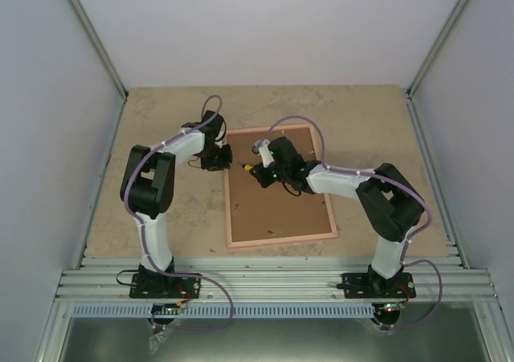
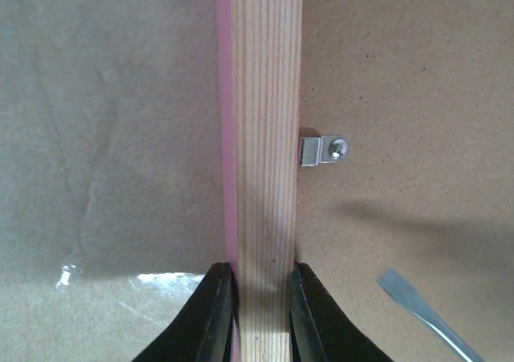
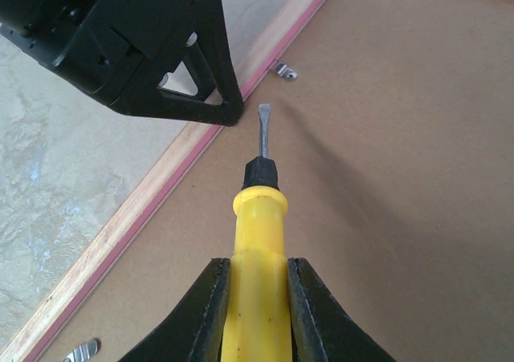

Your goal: Take the photo out of the frame

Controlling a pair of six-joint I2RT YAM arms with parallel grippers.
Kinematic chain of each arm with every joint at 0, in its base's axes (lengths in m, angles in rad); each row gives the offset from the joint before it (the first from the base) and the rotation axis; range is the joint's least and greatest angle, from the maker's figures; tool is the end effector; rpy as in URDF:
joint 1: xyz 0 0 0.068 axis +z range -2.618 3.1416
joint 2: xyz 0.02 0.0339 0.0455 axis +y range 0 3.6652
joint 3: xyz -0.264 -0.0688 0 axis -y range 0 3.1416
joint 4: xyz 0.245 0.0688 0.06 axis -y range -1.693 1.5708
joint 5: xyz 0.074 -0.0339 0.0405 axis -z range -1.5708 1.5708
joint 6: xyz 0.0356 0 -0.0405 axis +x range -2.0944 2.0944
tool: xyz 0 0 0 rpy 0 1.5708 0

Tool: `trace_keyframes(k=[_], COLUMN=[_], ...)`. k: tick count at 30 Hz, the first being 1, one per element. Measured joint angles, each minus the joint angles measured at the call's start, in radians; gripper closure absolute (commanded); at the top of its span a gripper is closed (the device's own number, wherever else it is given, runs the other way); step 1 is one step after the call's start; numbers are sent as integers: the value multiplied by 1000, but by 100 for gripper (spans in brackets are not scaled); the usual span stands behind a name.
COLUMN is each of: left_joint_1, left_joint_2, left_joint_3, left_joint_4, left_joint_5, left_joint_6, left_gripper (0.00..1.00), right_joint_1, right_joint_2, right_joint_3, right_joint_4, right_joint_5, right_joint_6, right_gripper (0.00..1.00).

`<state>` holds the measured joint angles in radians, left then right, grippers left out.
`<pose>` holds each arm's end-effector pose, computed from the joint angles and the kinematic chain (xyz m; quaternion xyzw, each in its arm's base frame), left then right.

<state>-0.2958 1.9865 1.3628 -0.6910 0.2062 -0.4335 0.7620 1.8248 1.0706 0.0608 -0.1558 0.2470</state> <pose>0.3691 -0.1201 0.1553 -0.0548 0.9851 -0.1407 0.0823 0.2783 0.2732 0.1752 -0.2618 0.8644 0.2664 0.3367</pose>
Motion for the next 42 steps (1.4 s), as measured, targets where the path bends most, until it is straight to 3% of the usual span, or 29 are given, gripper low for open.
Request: trace_keyframes(k=[18,42], left_joint_1=[-9,-10], left_joint_2=[-12,-51], left_joint_3=[-21,-94], left_joint_4=[17,88], left_joint_5=[16,38], left_joint_6=[0,-21], left_gripper=[93,97], right_joint_1=[0,8], right_joint_2=[111,151], right_joint_3=[48,68], right_joint_4=[64,122], right_joint_5=[-26,108], right_joint_6=[-1,14], right_gripper=[100,100])
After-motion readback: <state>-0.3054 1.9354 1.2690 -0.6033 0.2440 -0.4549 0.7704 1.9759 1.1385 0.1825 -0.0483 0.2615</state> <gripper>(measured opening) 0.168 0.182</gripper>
